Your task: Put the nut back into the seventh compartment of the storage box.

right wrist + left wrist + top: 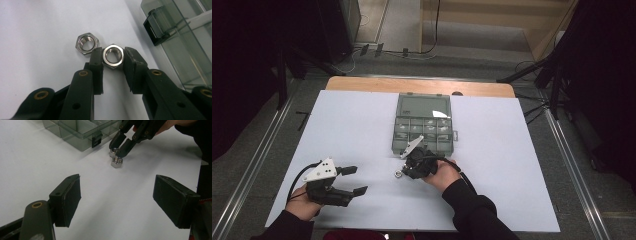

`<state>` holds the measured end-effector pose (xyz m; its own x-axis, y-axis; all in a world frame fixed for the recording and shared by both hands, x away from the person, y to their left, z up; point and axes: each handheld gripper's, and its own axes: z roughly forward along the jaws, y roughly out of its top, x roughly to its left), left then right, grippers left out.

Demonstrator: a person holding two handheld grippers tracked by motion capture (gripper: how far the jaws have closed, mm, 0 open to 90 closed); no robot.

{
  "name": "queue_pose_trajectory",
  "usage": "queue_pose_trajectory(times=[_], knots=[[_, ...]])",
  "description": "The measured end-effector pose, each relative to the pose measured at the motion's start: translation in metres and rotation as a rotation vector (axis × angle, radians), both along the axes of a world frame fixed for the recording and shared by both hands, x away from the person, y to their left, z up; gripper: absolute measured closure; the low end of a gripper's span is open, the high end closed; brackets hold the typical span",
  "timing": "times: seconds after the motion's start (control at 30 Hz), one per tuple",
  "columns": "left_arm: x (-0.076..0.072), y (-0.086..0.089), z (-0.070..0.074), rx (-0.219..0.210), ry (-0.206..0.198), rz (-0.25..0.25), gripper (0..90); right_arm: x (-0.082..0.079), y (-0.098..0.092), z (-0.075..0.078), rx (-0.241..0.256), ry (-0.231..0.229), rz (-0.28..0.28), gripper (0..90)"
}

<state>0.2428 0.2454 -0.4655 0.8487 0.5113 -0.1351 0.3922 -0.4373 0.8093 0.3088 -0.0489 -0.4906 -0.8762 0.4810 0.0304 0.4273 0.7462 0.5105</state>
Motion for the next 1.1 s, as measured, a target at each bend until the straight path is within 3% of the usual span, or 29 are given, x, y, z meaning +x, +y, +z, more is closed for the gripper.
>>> queue_pose_trajectory(times=[0.3, 0.57, 0.6, 0.8, 1.1], knots=[[0.0, 0.0, 0.0, -0.002, 0.0, -0.001, 22.7, 0.001, -0.003, 0.002, 0.011, 0.008, -0.017, 71.4], [0.0, 0.0, 0.0, -0.005, 0.0, -0.001, 22.7, 0.002, -0.013, 0.018, 0.09, 0.011, -0.045, 71.4], [0.0, 0.0, 0.0, -0.005, 0.0, -0.002, 22.7, 0.002, -0.016, 0.025, 0.118, 0.011, -0.05, 71.4], [0.0, 0.0, 0.0, -0.005, 0.0, 0.001, 22.7, -0.002, -0.022, 0.046, 0.178, -0.005, -0.054, 71.4], [0.0, 0.001, 0.0, -0.01, 0.0, -0.004, 22.7, -0.003, -0.035, 0.053, 0.193, 0.002, -0.081, 71.3]])
